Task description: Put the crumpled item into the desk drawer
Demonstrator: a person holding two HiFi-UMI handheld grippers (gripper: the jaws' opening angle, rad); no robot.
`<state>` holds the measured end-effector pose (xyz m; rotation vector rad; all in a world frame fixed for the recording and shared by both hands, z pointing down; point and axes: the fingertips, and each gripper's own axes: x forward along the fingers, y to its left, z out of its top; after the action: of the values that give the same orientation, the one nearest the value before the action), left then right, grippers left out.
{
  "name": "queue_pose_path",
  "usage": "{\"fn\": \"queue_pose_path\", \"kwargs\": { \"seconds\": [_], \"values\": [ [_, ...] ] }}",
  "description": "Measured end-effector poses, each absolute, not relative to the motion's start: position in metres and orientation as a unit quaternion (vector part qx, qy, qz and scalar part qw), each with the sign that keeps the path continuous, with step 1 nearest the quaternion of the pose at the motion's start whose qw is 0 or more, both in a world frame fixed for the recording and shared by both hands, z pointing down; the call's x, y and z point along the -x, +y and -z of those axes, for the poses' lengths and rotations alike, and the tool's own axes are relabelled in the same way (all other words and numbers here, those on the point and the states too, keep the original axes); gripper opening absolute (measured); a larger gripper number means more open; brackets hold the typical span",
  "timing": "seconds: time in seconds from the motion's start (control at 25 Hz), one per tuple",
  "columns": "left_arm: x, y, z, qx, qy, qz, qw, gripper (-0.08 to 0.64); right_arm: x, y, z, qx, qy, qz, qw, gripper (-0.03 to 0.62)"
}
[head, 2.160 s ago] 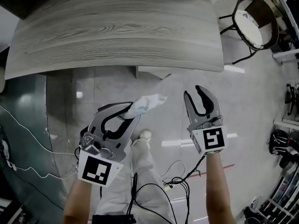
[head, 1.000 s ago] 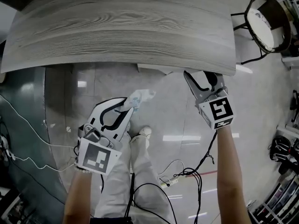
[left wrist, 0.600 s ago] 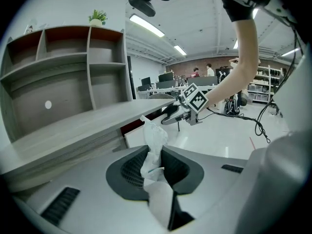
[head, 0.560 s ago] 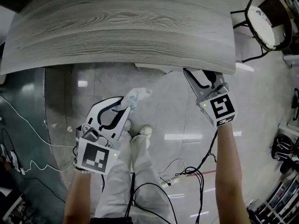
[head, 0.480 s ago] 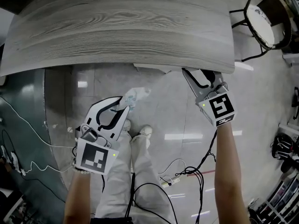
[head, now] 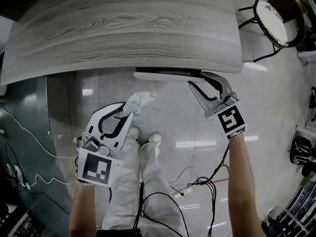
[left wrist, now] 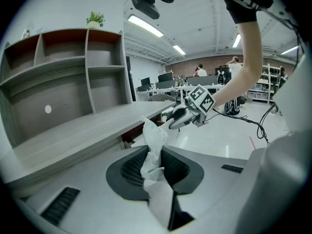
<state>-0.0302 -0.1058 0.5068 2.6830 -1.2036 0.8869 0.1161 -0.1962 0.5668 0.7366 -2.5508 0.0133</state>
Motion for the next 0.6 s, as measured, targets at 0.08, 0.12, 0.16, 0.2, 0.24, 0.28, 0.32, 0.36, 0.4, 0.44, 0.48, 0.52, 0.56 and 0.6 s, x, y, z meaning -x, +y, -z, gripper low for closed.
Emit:
{"fn": "queue_pose_path", "kwargs": {
  "seconds": [0.08,0.12,0.16,0.2,0.24,0.28,0.32,0.36,0.4,0.44,0.48,0.52,0.56,0.6],
  "values": [
    [0.024,-0.104,-0.505,-0.877,-0.381,-0.291,0.038,0.066,-0.119,-0.19,-0.567,-0.266,-0.933,-0.007,0.243,0.135],
    [0.02,-0.103,-0.504,-0.879,-0.375,-0.292,0.037,0.064,-0.12,-0.188,-0.568,-0.266,-0.933,-0.008,0.244,0.133],
    [0.017,-0.102,-0.501,-0.882,-0.369,-0.291,0.035,0.064,-0.122,-0.187,-0.567,-0.267,-0.932,-0.009,0.245,0.133],
    [0.014,-0.101,-0.499,-0.884,-0.364,-0.291,0.033,0.064,-0.122,-0.187,-0.567,-0.267,-0.932,-0.01,0.246,0.133],
    [0.011,-0.101,-0.496,-0.886,-0.36,-0.289,0.031,0.064,-0.122,-0.187,-0.567,-0.266,-0.931,-0.009,0.248,0.133],
    [0.01,-0.1,-0.493,-0.887,-0.359,-0.287,0.032,0.064,-0.122,-0.187,-0.566,-0.264,-0.931,-0.007,0.25,0.133],
    [0.009,-0.1,-0.491,-0.888,-0.359,-0.285,0.032,0.064,-0.121,-0.187,-0.565,-0.262,-0.932,-0.006,0.252,0.133],
    [0.009,-0.1,-0.489,-0.888,-0.36,-0.283,0.032,0.064,-0.121,-0.187,-0.565,-0.259,-0.932,-0.005,0.253,0.132],
    [0.009,-0.101,-0.487,-0.888,-0.361,-0.283,0.032,0.064,-0.121,-0.186,-0.565,-0.258,-0.932,-0.006,0.254,0.13],
    [0.009,-0.102,-0.485,-0.888,-0.361,-0.283,0.03,0.064,-0.121,-0.186,-0.565,-0.257,-0.932,-0.007,0.255,0.13],
    [0.009,-0.102,-0.484,-0.888,-0.361,-0.282,0.029,0.064,-0.122,-0.186,-0.565,-0.256,-0.932,-0.009,0.255,0.13],
    [0.009,-0.103,-0.483,-0.889,-0.361,-0.282,0.028,0.064,-0.122,-0.185,-0.565,-0.256,-0.932,-0.009,0.255,0.13],
    [0.009,-0.104,-0.482,-0.889,-0.361,-0.281,0.026,0.064,-0.123,-0.185,-0.566,-0.255,-0.933,-0.009,0.255,0.13],
    [0.009,-0.105,-0.481,-0.889,-0.362,-0.28,0.025,0.064,-0.123,-0.184,-0.566,-0.254,-0.933,-0.008,0.255,0.129]
  ]
}}
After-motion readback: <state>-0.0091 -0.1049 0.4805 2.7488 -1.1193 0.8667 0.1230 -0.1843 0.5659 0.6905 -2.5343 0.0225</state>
